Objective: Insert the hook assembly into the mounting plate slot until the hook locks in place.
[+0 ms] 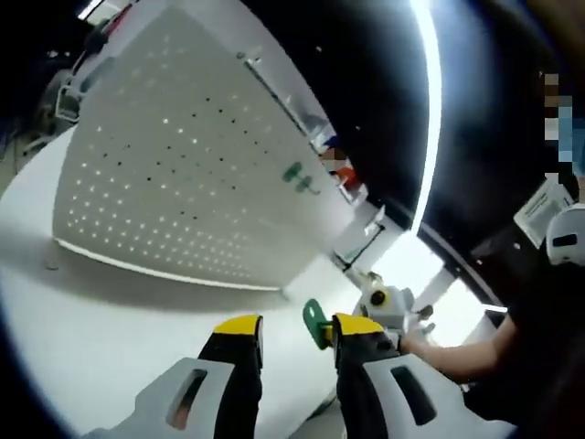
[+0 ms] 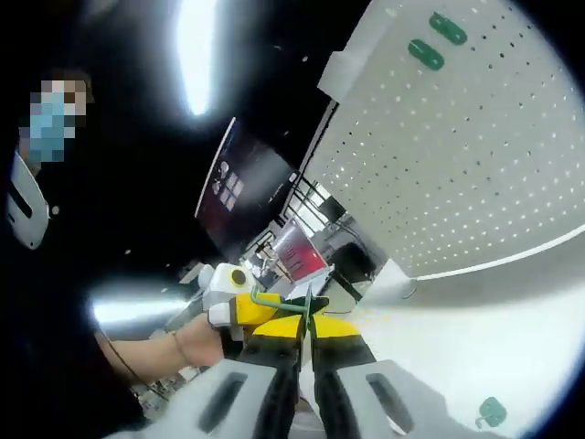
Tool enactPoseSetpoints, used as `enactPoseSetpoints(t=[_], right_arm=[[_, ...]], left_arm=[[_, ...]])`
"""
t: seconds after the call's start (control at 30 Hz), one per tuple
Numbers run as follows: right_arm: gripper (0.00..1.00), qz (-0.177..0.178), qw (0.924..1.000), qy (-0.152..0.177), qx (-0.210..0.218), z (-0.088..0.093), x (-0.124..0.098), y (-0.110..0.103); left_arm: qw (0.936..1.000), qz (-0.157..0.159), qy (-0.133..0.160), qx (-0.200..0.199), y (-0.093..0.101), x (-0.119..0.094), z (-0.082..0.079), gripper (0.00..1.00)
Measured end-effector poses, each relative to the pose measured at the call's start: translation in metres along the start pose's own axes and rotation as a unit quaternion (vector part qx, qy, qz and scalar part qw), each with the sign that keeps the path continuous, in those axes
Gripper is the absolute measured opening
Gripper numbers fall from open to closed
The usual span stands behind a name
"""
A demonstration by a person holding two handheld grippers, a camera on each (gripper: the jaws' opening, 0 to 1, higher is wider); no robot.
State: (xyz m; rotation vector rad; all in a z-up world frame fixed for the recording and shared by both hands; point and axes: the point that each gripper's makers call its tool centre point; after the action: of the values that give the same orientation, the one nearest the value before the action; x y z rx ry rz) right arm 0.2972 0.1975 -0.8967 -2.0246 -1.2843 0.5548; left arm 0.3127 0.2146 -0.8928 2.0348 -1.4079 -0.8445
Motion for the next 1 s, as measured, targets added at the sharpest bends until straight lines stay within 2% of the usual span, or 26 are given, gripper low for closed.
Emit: enactPoseSetpoints(t=[0.07,0.13,0.2,0.27,0.37,0.43,0.47,0.63,0.77,0.87,1.0], right_arm=[[0.0,-0.006,0.9999,0.009,0.007,-0.003,-0.001,-0.001],[0.0,-0.028,0.9994,0.011,0.015,-0.004,-0.001,-0.008],[0.0,-0.056,0.9979,0.013,0.028,-0.005,-0.001,-0.017],[0.0,-0.067,0.9973,0.011,0.03,-0.004,-0.001,-0.02],[0.0,-0.085,0.9959,0.005,0.03,-0.002,0.0,-0.026],[0.0,-0.093,0.9949,0.01,0.037,-0.003,-0.001,-0.028],[0.0,-0.099,0.9942,0.011,0.042,-0.003,-0.002,-0.03],[0.0,-0.084,0.9963,0.004,0.019,-0.003,-0.003,-0.027],[0.02,-0.066,0.9978,-0.013,0.0,-0.003,-0.004,-0.022],[0.02,-0.043,0.9986,-0.022,-0.021,-0.004,-0.005,-0.017],[0.04,0.01,0.9973,-0.048,-0.055,-0.003,-0.011,-0.002]], left_arm=[[0.9996,0.026,0.006,-0.013,0.008,0.001,-0.004,0.23],[0.9978,0.054,0.02,-0.033,0.016,0.001,-0.009,0.22],[0.9959,0.073,0.019,-0.05,0.02,0.003,-0.009,0.23],[0.9938,0.092,0.017,-0.06,0.026,0.004,-0.009,0.17],[0.994,0.094,0.013,-0.054,0.027,0.005,-0.007,0.06],[0.9903,0.114,0.011,-0.078,0.033,0.006,-0.008,0.05],[0.9905,0.115,0.01,-0.075,0.033,0.006,-0.008,0.05],[0.9918,0.107,0.005,-0.07,0.032,0.01,-0.005,0.02],[0.995,0.089,0.002,-0.045,0.031,0.014,-0.004,0.01],[0.9972,0.07,-0.006,-0.025,0.028,0.016,-0.002,0.01],[0.9995,0.028,-0.012,0.001,0.019,0.015,-0.004,0.01]])
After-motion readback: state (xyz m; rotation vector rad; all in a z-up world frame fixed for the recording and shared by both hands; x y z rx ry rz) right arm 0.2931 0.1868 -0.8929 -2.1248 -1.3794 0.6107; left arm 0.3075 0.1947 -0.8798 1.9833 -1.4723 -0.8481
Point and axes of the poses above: the point that each gripper's makers call its tool centre point, and the gripper's own axes: x roughly forward along the fingers, y roughly to its right, z roughly out of its underside, and after that the axes turned 10 degrees about -y, right-handed
